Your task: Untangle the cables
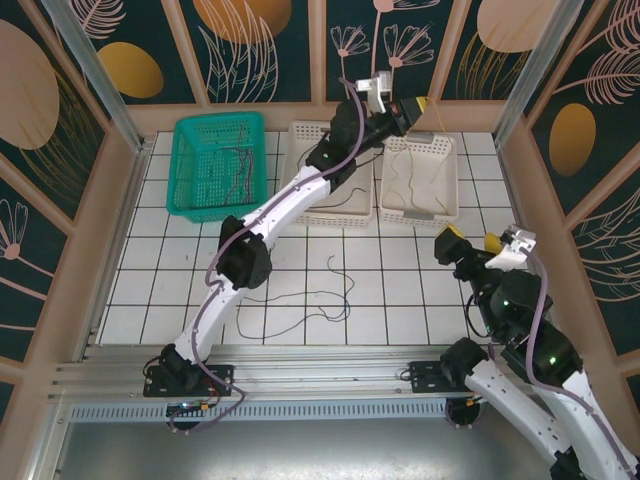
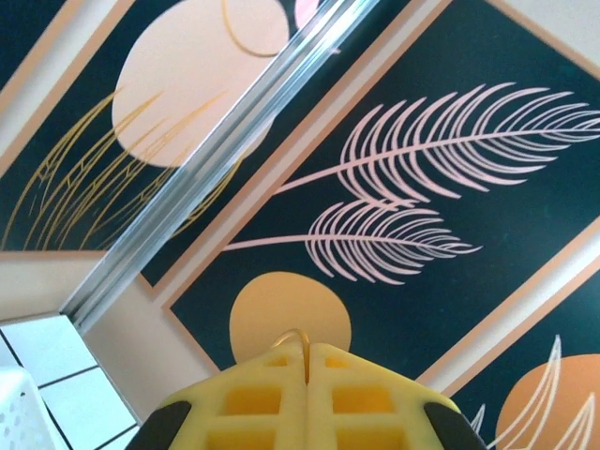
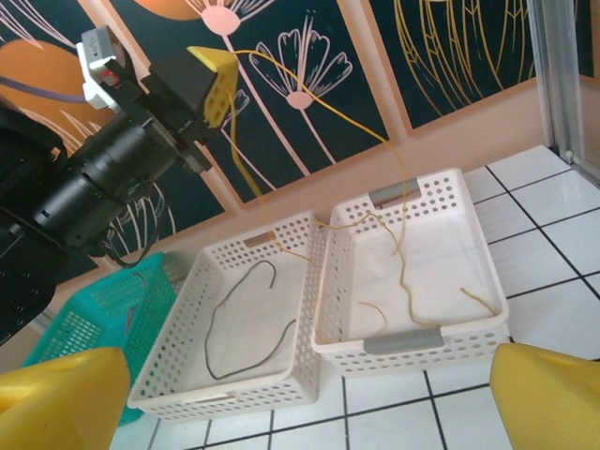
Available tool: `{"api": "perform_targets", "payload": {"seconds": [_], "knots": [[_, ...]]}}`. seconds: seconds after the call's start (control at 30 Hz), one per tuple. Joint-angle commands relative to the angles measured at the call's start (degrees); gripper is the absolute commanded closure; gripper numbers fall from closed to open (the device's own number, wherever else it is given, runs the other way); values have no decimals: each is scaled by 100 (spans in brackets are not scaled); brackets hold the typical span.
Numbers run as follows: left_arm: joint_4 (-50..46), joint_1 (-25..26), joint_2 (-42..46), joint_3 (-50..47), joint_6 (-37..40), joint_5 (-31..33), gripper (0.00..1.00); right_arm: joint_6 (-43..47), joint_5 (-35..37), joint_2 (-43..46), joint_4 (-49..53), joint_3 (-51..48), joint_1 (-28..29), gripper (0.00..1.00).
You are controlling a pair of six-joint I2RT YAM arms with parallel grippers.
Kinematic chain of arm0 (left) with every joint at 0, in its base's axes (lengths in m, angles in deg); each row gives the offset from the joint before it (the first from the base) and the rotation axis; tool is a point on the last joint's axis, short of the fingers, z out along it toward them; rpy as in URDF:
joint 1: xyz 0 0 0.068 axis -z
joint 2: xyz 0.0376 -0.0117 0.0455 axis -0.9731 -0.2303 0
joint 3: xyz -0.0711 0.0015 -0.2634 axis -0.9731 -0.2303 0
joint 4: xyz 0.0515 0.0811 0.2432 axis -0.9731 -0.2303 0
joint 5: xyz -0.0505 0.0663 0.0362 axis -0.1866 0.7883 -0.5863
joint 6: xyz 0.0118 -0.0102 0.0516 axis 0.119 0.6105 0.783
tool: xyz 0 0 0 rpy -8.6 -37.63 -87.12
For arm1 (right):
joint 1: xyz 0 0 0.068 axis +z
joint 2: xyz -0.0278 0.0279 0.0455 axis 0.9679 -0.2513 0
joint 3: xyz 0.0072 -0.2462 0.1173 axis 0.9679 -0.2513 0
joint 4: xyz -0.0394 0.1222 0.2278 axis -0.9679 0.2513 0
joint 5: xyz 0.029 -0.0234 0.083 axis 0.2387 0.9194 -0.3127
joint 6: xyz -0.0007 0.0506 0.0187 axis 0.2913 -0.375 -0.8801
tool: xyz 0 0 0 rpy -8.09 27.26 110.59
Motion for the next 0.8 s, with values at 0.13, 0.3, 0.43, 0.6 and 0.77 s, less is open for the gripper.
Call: {"api": "perform_targets", "payload": {"seconds": [0.13, 0.3, 0.43, 0.6, 0.77], "knots": [[525, 147, -379, 239, -105, 211, 100, 152, 31, 359, -111, -364, -24, 1], [413, 169, -609, 131, -58, 344, 100, 173, 92, 402, -15, -395, -23, 1], [224, 171, -793, 28, -21, 515, 100, 121, 99, 520, 3, -436, -23, 1], [-75, 173, -1056, 15, 46, 614, 100, 101, 171, 664, -5, -480, -34, 1], [-221, 194, -1209, 11, 106, 707, 100, 127, 110, 665, -27, -506, -86, 1]]}}
